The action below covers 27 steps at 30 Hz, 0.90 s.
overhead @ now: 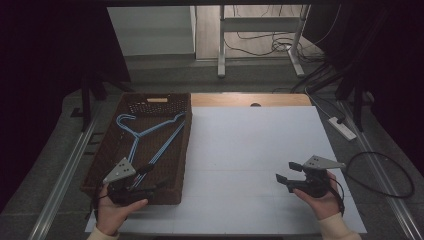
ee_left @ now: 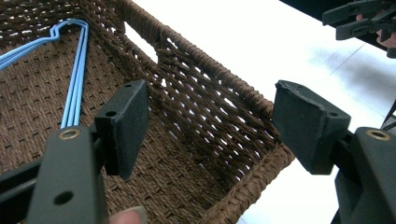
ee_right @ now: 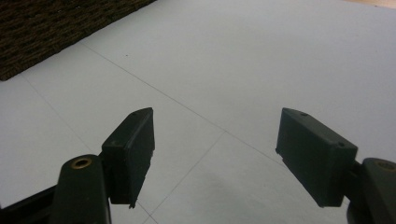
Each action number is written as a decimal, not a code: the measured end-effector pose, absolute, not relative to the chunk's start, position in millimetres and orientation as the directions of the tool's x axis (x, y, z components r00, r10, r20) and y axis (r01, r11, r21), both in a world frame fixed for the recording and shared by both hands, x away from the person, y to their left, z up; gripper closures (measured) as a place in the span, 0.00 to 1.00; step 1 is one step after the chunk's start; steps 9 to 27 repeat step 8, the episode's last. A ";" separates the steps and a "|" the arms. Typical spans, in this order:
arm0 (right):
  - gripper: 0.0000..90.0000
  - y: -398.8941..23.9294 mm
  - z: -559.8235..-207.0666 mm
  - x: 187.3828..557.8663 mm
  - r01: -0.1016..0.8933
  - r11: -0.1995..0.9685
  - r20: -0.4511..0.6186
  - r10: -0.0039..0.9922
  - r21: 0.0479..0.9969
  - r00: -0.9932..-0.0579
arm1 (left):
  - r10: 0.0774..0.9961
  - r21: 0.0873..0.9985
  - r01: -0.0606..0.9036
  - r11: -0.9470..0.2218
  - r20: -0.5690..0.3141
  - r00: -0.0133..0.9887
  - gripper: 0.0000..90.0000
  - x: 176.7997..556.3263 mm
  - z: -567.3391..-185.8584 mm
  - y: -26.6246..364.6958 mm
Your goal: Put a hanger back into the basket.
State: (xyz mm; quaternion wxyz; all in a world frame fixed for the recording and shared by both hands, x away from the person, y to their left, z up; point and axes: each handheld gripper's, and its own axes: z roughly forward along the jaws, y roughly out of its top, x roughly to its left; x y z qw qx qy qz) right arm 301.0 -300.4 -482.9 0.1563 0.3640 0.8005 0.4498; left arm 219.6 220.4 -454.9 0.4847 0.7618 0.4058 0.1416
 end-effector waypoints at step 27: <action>0.32 -300.0 -482.6 301.0 0.442 0.331 0.077 0.722 0.834 -0.687 | 0.757 0.859 0.472 -0.197 -0.173 0.631 0.31 218.4 -452.9 220.3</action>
